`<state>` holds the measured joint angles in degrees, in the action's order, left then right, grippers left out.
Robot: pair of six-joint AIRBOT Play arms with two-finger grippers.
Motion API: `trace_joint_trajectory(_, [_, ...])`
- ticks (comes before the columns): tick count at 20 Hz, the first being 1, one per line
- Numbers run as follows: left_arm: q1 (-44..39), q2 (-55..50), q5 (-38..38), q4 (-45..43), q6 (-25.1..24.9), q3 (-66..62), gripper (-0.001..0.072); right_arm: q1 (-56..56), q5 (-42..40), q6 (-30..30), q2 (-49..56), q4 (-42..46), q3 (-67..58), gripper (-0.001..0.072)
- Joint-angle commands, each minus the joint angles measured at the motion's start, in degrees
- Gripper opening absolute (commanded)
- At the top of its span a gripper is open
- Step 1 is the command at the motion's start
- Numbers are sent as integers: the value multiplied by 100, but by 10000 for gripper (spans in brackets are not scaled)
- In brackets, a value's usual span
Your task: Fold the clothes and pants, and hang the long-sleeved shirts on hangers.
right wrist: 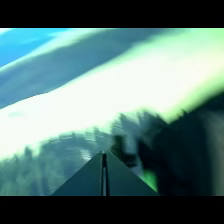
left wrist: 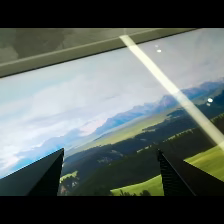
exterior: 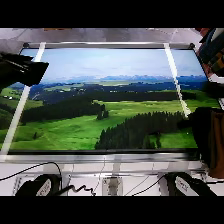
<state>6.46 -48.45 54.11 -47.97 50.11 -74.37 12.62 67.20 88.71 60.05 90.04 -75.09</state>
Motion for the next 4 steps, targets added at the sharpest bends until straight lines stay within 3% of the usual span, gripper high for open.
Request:
trace_joint_trajectory(1, [4, 4, -2, -2, 0, -4, 656, -1543, -592, -717, 238, 330, 0, 14])
trace_joint_trajectory(4, [4, 4, -2, -2, 0, -4, 656, -1987, -627, -713, 363, 212, 0, 14])
